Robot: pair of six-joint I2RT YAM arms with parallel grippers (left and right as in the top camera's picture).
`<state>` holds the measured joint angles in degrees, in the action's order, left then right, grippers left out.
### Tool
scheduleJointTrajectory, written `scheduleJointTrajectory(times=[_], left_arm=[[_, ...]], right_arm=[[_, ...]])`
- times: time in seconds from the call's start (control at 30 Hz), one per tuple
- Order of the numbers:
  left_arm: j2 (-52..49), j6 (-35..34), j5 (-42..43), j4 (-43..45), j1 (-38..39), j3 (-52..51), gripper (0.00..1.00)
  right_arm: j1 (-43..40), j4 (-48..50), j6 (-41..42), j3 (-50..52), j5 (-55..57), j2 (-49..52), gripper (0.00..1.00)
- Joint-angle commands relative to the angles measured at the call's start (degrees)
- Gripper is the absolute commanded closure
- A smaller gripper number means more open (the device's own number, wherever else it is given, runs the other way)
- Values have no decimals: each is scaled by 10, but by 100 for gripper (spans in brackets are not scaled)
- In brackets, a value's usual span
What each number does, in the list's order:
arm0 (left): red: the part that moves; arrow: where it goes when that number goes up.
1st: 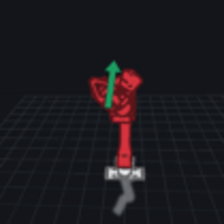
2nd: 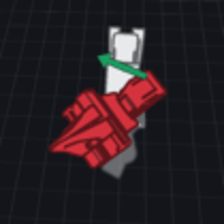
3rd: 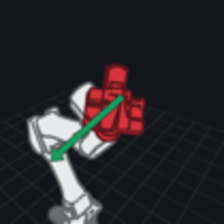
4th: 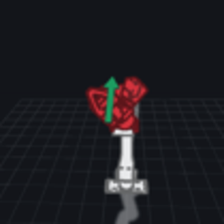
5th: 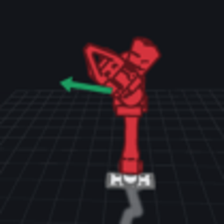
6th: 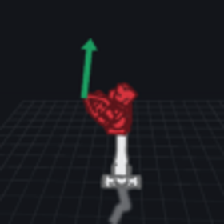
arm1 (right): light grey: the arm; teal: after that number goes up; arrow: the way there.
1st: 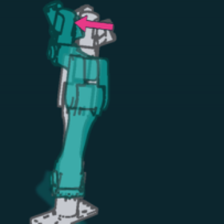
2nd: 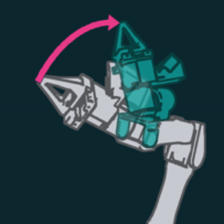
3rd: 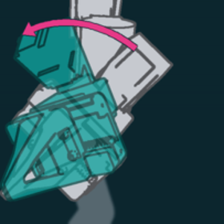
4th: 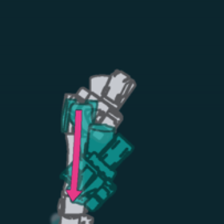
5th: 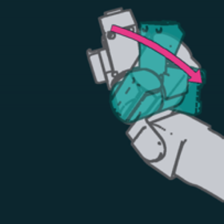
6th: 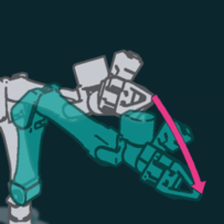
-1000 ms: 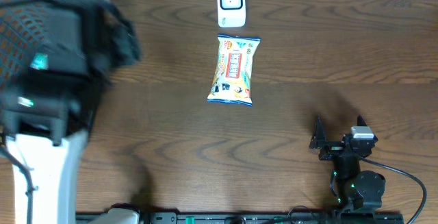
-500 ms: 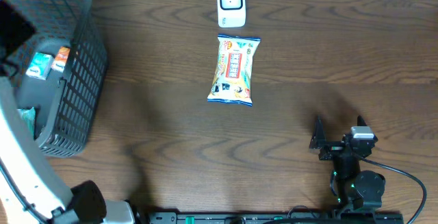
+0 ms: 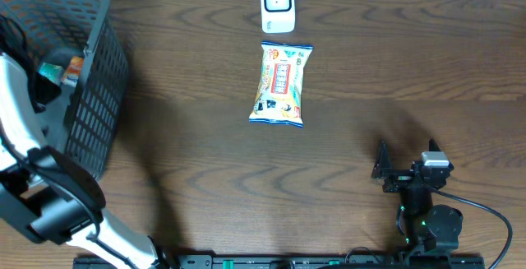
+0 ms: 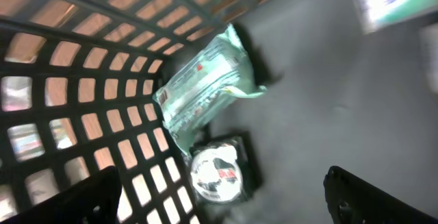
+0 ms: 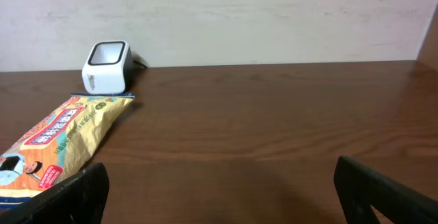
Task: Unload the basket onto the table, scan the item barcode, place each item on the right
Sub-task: 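Move the left gripper back into the grey basket, then grasp the green wipes pack in the basket with the left gripper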
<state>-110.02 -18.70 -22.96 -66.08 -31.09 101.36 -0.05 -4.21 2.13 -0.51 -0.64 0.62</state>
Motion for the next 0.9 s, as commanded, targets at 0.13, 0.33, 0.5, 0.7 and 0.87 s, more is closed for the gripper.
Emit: scheduleJointTrajectory(times=[0.13,0.33,0.5,0.7,0.87], left_arm=[[-47,32,-96,70,-2,-85,7],[-64,149,-104,165,-2,-147,7],[-64,160,-162,204,-3,-156,7],[-65,176,-146,227,-13,-156,12],[-65,214,-68,229,-28,-159,17]], right_arm=[[-3,-1,4,2,1,-3,1],[-3,-1,4,2,1,-3,1],[-3,-1,4,2,1,-3,1],[-3,-1,4,2,1,-3,1],[-3,-1,4,2,1,-3,1]])
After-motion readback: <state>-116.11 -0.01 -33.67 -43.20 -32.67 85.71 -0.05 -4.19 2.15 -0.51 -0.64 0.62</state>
